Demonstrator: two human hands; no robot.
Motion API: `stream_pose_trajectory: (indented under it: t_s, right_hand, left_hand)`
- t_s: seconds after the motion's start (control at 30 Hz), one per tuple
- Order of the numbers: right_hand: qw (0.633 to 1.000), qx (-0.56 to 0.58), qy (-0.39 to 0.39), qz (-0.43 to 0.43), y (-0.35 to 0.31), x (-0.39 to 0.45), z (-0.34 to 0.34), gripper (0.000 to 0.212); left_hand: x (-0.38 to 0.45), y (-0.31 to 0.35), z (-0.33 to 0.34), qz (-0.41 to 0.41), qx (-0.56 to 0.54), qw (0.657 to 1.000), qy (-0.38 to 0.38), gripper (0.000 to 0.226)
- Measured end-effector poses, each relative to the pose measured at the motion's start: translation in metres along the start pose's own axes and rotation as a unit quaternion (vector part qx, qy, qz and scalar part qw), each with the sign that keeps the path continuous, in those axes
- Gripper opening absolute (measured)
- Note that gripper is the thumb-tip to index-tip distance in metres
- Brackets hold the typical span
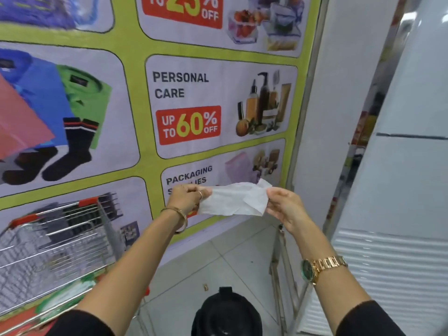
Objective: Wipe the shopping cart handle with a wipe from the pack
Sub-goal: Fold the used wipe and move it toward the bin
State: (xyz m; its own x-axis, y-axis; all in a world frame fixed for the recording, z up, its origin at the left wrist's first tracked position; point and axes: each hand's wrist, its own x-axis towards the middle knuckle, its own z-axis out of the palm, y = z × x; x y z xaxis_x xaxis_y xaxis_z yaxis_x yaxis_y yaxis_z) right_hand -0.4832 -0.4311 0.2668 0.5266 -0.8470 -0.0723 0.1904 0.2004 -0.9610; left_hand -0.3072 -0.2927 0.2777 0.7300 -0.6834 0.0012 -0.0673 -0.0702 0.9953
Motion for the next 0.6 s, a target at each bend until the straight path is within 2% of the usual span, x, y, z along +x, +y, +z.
stream_pose_trajectory:
  t_s: [0.1,0.3,0.4,0.6]
  right_hand:
    - [1.0,-0.014,0.016,0.014,0.012,0.01,-0.008,0.025]
    - [0.996,-0.07,0.045,0.035,0.029,0.059,-0.022,0.022]
    - [0.991,-0.105,0.045,0.066,0.038,0.092,-0.023,0.016]
    - [0.978,-0.156,0.053,0.131,0.08,0.15,-0.021,0.022]
  left_hand:
    - [0.016,-0.013,0.015,-0.019,0.013,1.0,0.007,0.031]
    - [0.073,-0.042,0.046,-0.095,-0.022,0.995,-0.01,0.005]
    - [0.107,-0.06,0.058,-0.129,-0.034,0.991,-0.013,0.018]
    - [0.16,-0.108,0.063,-0.194,0.019,0.981,-0.012,0.039]
